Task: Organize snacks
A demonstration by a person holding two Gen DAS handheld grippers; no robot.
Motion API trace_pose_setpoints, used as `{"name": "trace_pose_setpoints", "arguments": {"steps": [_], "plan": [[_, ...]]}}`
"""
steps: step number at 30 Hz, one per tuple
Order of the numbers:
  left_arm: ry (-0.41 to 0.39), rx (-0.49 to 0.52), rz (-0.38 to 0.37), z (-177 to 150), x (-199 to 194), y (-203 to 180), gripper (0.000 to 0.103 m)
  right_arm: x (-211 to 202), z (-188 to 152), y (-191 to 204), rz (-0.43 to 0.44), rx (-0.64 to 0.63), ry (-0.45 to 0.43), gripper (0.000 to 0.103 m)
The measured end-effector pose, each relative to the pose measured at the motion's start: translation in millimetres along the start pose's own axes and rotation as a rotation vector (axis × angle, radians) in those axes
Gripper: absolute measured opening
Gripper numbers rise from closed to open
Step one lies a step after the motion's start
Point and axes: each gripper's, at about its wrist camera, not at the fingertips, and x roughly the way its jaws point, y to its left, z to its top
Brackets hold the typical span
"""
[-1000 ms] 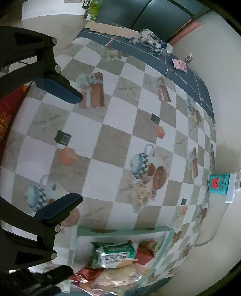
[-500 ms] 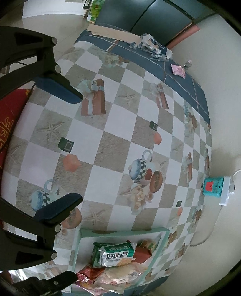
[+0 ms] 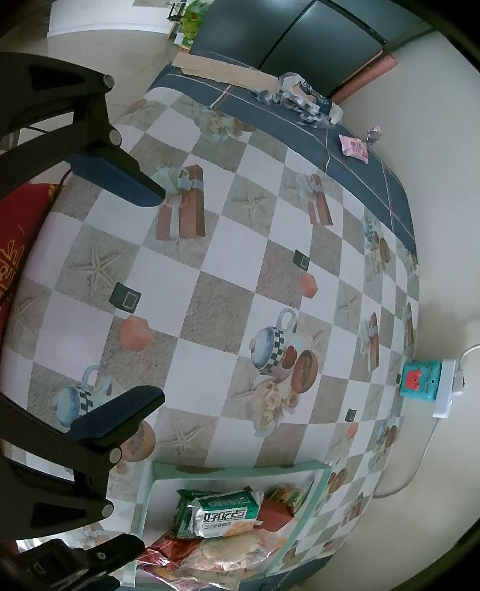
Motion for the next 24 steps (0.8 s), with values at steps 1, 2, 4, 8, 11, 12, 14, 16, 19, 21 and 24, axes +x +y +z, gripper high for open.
{"name": "trace_pose_setpoints", "arguments": {"steps": [1,2,4,8,11,12,14,16,19,21,24], "plan": [[0.000,-0.002,0.002,0.2,0.2,0.8,0.098,0.5,-0.1,-0.1,0.000,0.001,0.001,0.103],[0.000,-0.003,0.004,0.2,0.5,0.8,0.098,0.6,-0.1,-0.1,0.000,0.001,0.002,0.103],[0.001,-0.006,0.006,0.4,1.0,1.4,0.098,1.2,-0.4,-0.2,0.001,0.001,0.004,0.103],[0.010,-0.001,0.007,0.1,2.9,0.4,0.098,1.9,-0.8,0.5,0.000,-0.003,0.005,0.103],[0.011,-0.002,0.007,0.1,3.2,0.9,0.098,2.3,-0.6,1.0,0.000,-0.006,0.006,0.103],[0.011,-0.003,0.008,-0.1,3.6,0.8,0.098,2.3,-0.5,1.2,0.000,-0.005,0.006,0.103],[0.013,-0.001,0.007,0.0,3.8,1.5,0.098,2.3,-0.6,1.5,0.000,-0.006,0.007,0.103],[0.015,-0.002,0.007,-0.1,4.2,1.8,0.098,2.8,-0.5,2.4,0.001,-0.009,0.009,0.103],[0.016,-0.002,0.007,0.1,4.5,2.1,0.098,3.0,-0.6,3.0,0.000,-0.010,0.010,0.103],[0.016,-0.003,0.007,0.1,4.6,2.1,0.098,3.1,-0.5,3.1,0.000,-0.010,0.010,0.103],[0.016,-0.003,0.007,0.1,4.8,2.0,0.098,3.2,-0.5,3.1,0.000,-0.010,0.010,0.103]]}}
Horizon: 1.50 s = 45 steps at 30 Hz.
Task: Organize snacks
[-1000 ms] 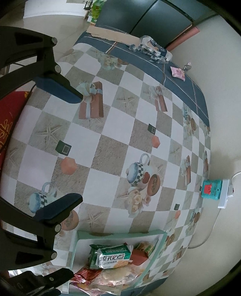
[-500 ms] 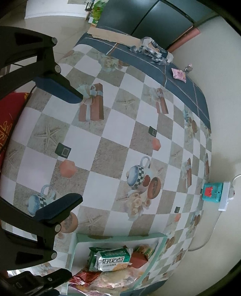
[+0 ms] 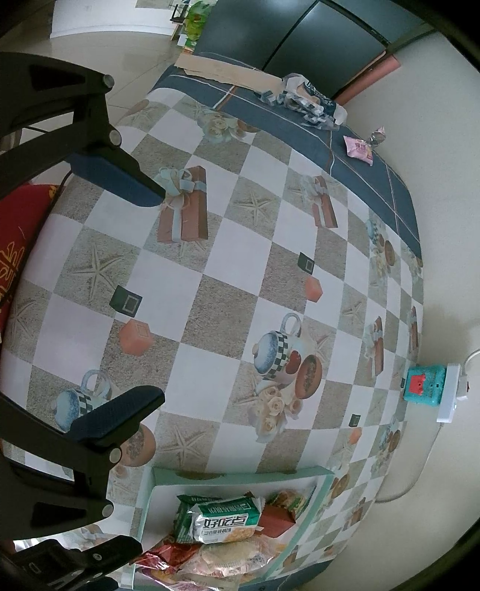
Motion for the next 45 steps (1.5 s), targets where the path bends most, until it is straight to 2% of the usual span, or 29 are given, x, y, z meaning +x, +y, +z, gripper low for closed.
{"name": "trace_pose_setpoints", "arguments": {"steps": [45], "plan": [[0.006,0.005,0.001,-0.3,3.2,0.2,0.098,3.6,-1.2,2.8,0.000,-0.008,0.009,0.103]]}}
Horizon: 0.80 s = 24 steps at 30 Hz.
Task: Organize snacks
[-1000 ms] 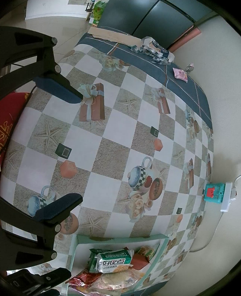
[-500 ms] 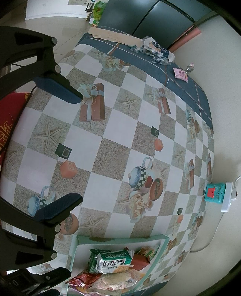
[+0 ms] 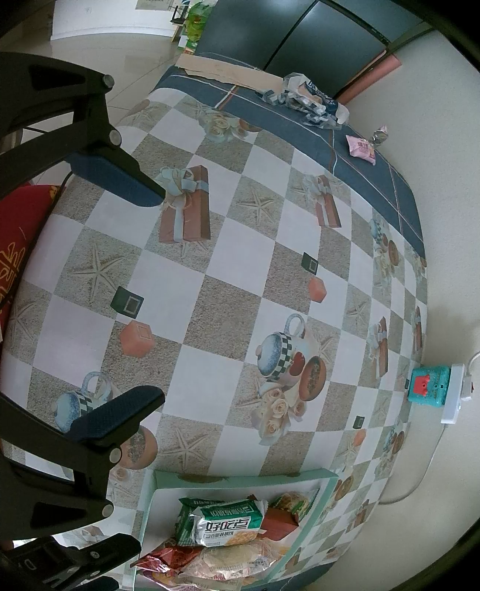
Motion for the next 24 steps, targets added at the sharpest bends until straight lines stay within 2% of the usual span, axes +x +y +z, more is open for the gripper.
{"name": "trace_pose_setpoints", "arguments": {"steps": [24], "plan": [[0.001,0.002,0.000,-0.4,0.5,0.1,0.098,1.0,-0.7,0.4,0.001,-0.002,0.003,0.103]]}}
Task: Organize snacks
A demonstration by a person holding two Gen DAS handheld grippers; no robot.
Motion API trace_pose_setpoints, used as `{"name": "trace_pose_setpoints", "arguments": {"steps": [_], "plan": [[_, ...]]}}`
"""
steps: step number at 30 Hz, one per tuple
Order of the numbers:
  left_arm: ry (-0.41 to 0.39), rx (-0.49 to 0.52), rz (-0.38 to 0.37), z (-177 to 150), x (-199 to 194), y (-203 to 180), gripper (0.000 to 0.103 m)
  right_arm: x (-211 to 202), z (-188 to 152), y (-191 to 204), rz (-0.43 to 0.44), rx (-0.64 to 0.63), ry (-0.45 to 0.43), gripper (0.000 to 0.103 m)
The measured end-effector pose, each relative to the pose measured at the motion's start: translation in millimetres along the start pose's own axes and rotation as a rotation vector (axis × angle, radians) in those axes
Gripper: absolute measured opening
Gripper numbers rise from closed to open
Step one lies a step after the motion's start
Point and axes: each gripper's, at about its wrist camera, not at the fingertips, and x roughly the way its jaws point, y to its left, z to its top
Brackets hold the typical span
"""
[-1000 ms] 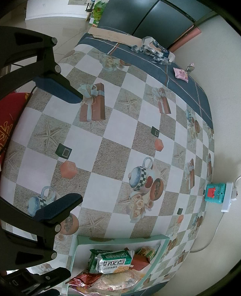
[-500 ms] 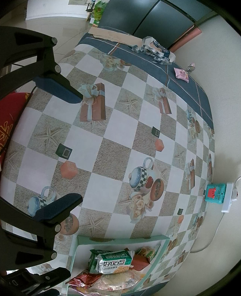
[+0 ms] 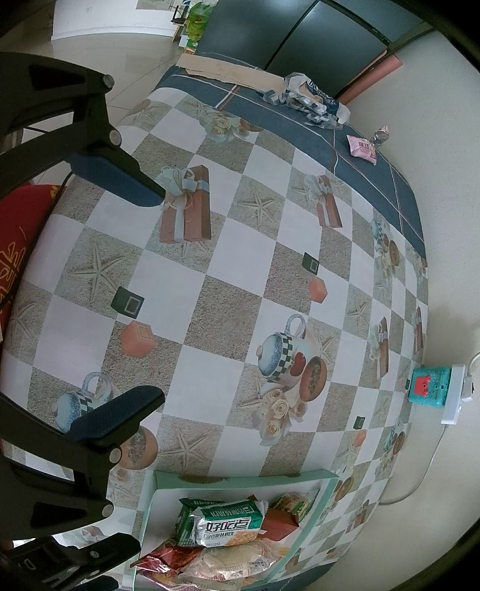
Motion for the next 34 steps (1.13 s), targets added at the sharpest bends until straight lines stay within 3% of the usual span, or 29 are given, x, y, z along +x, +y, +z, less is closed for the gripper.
{"name": "trace_pose_setpoints", "arguments": {"steps": [34], "plan": [[-0.017,0.030,-0.012,-0.3,-4.1,-5.4,0.098,1.3,-1.6,0.1,0.003,-0.003,0.004,0.103]]}}
